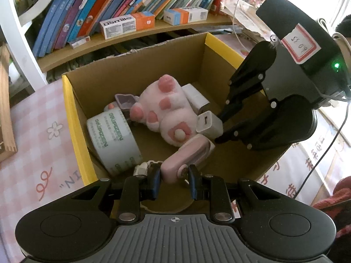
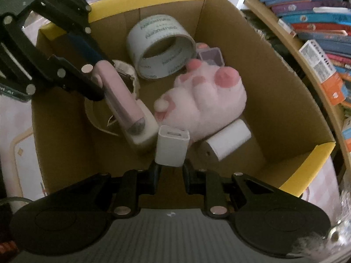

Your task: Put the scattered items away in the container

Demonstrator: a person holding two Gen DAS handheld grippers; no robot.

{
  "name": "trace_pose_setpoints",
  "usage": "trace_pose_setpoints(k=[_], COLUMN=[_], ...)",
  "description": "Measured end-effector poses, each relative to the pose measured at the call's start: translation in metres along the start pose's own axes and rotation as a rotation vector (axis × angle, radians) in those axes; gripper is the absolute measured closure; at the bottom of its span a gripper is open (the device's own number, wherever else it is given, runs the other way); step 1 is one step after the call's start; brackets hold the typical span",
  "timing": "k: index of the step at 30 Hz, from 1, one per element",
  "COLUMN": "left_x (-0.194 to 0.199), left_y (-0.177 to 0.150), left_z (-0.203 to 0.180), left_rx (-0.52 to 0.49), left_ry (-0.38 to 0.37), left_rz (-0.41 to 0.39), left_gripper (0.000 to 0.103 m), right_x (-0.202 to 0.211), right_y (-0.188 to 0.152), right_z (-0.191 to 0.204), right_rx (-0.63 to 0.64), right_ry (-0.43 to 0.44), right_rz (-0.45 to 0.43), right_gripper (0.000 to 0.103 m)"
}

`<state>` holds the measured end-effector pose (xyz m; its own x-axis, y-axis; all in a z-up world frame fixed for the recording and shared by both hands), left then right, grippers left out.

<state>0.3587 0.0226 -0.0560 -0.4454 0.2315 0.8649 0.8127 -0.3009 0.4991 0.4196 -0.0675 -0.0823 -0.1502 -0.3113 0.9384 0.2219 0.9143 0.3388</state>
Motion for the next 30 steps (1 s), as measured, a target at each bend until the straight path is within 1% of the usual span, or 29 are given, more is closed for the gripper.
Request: trace_pose_setpoints(k=[3, 6, 9, 10, 11, 13, 14, 15, 16, 17, 19, 20, 22, 23, 25, 30], left_x=[0.0, -0.001, -0.001, -0.001, -0.001, -0.001, 0.001, 0.002, 0.003, 0.006, 0.011, 0.014, 0.021, 0.024, 0.033, 0.061], left_y=[-0.001, 0.0, 0.0, -0.001, -0.001, -0.001, -0.001, -0.001, 0.0, 0.0, 0.001, 0.002, 0.003, 0.003, 0.004, 0.013], left_z=[0.0, 0.0, 0.0, -0.001, -0.001, -0.002, -0.003, -0.004, -0.005, -0.006, -0.01, -0.011, -0.014, -0.016, -0.017, -0.018], left_rx=[0.006, 0.017, 0.026, 0.029, 0.031, 0.047, 0.054, 0.06, 0.066, 0.064, 0.048, 0.039, 0.029, 0.024, 0.035, 0.07], left_ry=[-0.003, -0.003, 0.004, 0.006, 0.009, 0.007, 0.01, 0.015, 0.02, 0.021, 0.037, 0.045, 0.053, 0.056, 0.071, 0.125], left_rz=[-0.001, -0.001, -0.006, -0.009, -0.012, -0.027, -0.036, -0.045, -0.054, -0.065, -0.086, -0.096, -0.12, -0.133, -0.163, -0.26], left_gripper=[0.078, 0.077, 0.073, 0.072, 0.071, 0.064, 0.062, 0.058, 0.052, 0.048, 0.03, 0.028, 0.027, 0.027, 0.023, 0.022], right_x=[-0.001, 0.0, 0.002, 0.003, 0.005, 0.008, 0.01, 0.013, 0.015, 0.018, 0.028, 0.032, 0.042, 0.047, 0.057, 0.088], right_y=[0.0, -0.001, -0.001, 0.0, 0.0, 0.0, 0.0, 0.0, -0.001, -0.001, -0.002, -0.002, -0.002, -0.001, 0.0, 0.002], right_z=[0.001, 0.0, 0.0, 0.0, 0.001, -0.001, -0.002, -0.003, -0.004, -0.005, -0.007, -0.008, -0.011, -0.013, -0.016, -0.02], right_rx=[0.006, 0.002, 0.001, 0.001, 0.0, -0.01, -0.019, -0.029, -0.037, -0.041, -0.051, -0.057, -0.077, -0.09, -0.119, -0.205], right_ry=[-0.006, 0.012, 0.025, 0.022, 0.015, 0.007, 0.007, 0.011, 0.013, 0.012, 0.013, 0.013, 0.005, -0.001, -0.008, -0.027], right_rz=[0.002, 0.004, -0.004, -0.014, -0.025, -0.045, -0.057, -0.069, -0.079, -0.091, -0.119, -0.134, -0.171, -0.19, -0.227, -0.333], right_gripper=[0.083, 0.082, 0.08, 0.074, 0.072, 0.063, 0.061, 0.058, 0.055, 0.054, 0.048, 0.046, 0.036, 0.034, 0.031, 0.028])
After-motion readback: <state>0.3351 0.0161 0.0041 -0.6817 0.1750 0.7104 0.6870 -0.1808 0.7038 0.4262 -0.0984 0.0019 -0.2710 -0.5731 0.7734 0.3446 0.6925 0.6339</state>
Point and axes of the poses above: each gripper's, at about its wrist camera, not at the fingertips, and x roughly against the way its jaws point, z to its left, y to its top, the point moved 6 cm from there along -x, roughly the way its jaws point, and after that the axes turned 3 degrees about -x, right-handed, at the moved point
